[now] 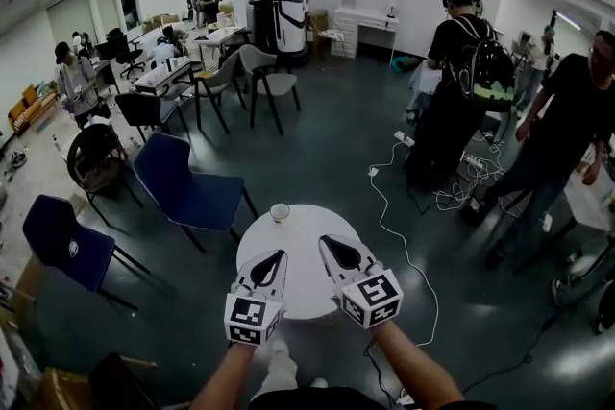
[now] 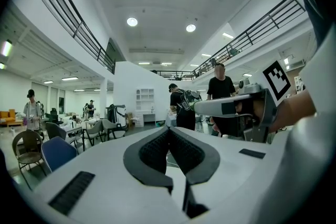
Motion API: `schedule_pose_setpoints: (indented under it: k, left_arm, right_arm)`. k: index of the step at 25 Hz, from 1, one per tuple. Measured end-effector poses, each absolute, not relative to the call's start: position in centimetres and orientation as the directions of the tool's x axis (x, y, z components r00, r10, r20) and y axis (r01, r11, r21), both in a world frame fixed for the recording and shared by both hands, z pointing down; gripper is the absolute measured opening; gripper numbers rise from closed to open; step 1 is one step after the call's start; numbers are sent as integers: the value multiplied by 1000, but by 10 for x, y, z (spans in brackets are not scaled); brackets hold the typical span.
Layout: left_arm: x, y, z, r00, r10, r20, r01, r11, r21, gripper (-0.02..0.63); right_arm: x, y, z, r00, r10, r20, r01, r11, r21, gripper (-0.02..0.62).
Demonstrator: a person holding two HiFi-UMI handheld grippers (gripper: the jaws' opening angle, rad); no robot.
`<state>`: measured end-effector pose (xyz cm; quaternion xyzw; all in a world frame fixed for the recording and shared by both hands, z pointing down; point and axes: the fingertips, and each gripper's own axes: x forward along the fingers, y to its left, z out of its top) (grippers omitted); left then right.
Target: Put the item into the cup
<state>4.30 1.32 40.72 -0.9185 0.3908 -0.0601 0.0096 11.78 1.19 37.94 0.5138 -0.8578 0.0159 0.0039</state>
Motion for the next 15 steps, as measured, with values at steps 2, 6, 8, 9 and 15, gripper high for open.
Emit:
schedule_pose_setpoints:
  k: [2, 6, 8, 9, 15]
  left_arm:
    - [48, 23, 404, 686, -720, 102, -718, -693, -67, 14]
    - [53, 39, 398, 685, -722, 96, -719, -691, -73, 14]
    - [55, 44, 393, 685, -722, 95, -718, -692, -76, 14]
    - [57, 47, 391, 685, -722, 95, -718, -692, -78, 14]
    - [56, 57, 384, 684, -723, 93, -718, -690, -88, 14]
  right_arm:
    - [123, 23, 376, -474, -880, 19, -881, 473, -23, 18]
    - [127, 38, 372, -475, -880, 18, -880, 475, -21, 18]
    - [128, 42, 369, -477, -879, 18, -879, 476, -17, 18]
    - [129, 45, 367, -478, -878, 18, -878, 478, -16, 18]
    - [127, 55, 359, -486, -874, 10, -874, 486, -14, 18]
